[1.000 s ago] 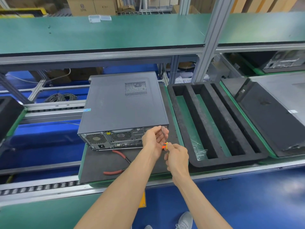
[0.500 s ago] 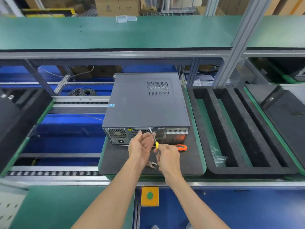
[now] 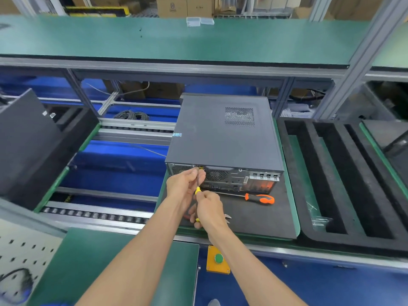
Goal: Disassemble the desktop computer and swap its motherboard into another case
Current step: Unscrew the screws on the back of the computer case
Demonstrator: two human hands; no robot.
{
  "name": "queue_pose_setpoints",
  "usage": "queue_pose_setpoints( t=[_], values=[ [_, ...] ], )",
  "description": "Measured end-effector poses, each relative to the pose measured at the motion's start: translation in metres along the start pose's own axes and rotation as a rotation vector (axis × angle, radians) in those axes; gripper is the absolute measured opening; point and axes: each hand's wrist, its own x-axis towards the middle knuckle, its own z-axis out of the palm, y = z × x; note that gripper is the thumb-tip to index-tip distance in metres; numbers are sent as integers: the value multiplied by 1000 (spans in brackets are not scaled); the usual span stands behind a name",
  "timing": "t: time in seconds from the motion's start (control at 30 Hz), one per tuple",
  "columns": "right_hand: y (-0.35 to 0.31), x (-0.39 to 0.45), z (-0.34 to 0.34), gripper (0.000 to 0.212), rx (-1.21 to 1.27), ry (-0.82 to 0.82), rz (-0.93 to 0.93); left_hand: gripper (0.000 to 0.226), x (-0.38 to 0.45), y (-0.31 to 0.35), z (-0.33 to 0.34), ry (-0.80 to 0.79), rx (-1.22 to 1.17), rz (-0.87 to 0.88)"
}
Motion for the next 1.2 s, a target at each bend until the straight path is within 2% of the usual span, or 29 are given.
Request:
queue_pose_setpoints(
  t=[0.23,0.4,0.5,0.73,0.8,0.9,0.97,1.03,1.2],
  values=[
    [1,6,4,27,-23,26,22,19,4,2,-2,11,39,5],
    [-8,7,-2,34,351,-93,228,14,2,7,-1,32,90,-15],
    [-14,5,-4,35,384,-134,226,10,4,14,-1,19,133,-68],
    [-7,6,15,25,10,220,19,5,11,20,4,-43,132,-101],
    [-6,6,16,27,85,148,5,7,12,22,7,-39,194,-92],
    [-9,2,7,27,536,-160,204,12,15,24,11,47,213,-113],
    [-8,2,-3,26,631,-330,271,15,16,25,12,54,209,-126],
    [-10,3,-5,25,525,-340,242,16,16,26,11,47,202,-146],
    [-1,3,19,20,-66,40,-34,10,15,25,10,12,223,-181]
  ],
)
